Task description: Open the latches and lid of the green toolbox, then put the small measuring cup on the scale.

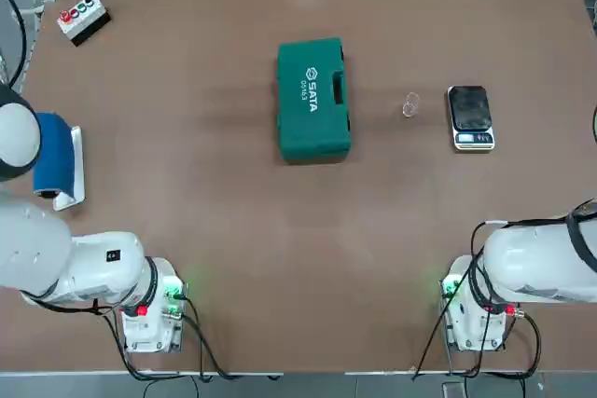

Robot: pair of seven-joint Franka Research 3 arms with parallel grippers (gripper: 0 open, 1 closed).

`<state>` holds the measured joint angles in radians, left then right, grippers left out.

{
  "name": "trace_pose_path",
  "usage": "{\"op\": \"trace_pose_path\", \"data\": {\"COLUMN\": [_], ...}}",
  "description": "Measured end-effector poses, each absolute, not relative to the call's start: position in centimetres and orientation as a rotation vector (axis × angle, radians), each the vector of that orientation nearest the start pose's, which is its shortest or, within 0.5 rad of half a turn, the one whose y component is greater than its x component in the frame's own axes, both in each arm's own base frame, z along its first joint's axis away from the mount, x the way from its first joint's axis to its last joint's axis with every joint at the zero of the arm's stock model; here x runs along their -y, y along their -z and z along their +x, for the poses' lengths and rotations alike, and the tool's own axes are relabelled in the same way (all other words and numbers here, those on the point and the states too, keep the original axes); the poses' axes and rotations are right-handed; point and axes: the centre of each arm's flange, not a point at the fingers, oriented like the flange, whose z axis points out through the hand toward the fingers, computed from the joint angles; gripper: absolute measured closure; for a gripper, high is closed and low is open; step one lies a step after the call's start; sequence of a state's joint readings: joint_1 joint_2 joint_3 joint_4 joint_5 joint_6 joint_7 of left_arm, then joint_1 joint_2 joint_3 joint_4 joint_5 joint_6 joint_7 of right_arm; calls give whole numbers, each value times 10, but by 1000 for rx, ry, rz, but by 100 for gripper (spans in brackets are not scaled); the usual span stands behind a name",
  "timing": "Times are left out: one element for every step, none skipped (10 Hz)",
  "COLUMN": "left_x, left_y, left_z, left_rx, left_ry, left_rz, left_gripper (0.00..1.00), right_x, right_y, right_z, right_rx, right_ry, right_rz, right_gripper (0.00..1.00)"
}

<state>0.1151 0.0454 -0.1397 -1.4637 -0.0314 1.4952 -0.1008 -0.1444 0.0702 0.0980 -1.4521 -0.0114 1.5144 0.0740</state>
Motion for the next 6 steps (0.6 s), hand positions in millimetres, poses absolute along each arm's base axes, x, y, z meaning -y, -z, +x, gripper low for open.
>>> {"op": "trace_pose_path", "data": {"left_x": [17, 19, 21, 22, 23, 25], "left_y": [-640, -636, -630, -622, -609, -588], "left_z": [562, 565, 568, 573, 578, 582], "left_rx": [115, 115, 121, 134, 150, 166], "left_ry": [-34, -50, -66, -78, -87, -109], "left_rz": [-3188, -3210, -3238, -3259, -3269, -3290], "left_gripper": [0, 0, 0, 4, 7, 13], "right_x": [26, 22, 19, 15, 11, 6], "right_y": [-626, -614, -599, -582, -564, -547], "right_z": [574, 576, 579, 583, 586, 589], "right_rx": [-181, -178, -182, -191, -202, -222], "right_ry": [-10, -18, -26, -26, -23, -18], "right_rz": [-3130, -3102, -3056, -3009, -2974, -2916], "right_gripper": [0, 0, 0, 0, 0, 0]}}
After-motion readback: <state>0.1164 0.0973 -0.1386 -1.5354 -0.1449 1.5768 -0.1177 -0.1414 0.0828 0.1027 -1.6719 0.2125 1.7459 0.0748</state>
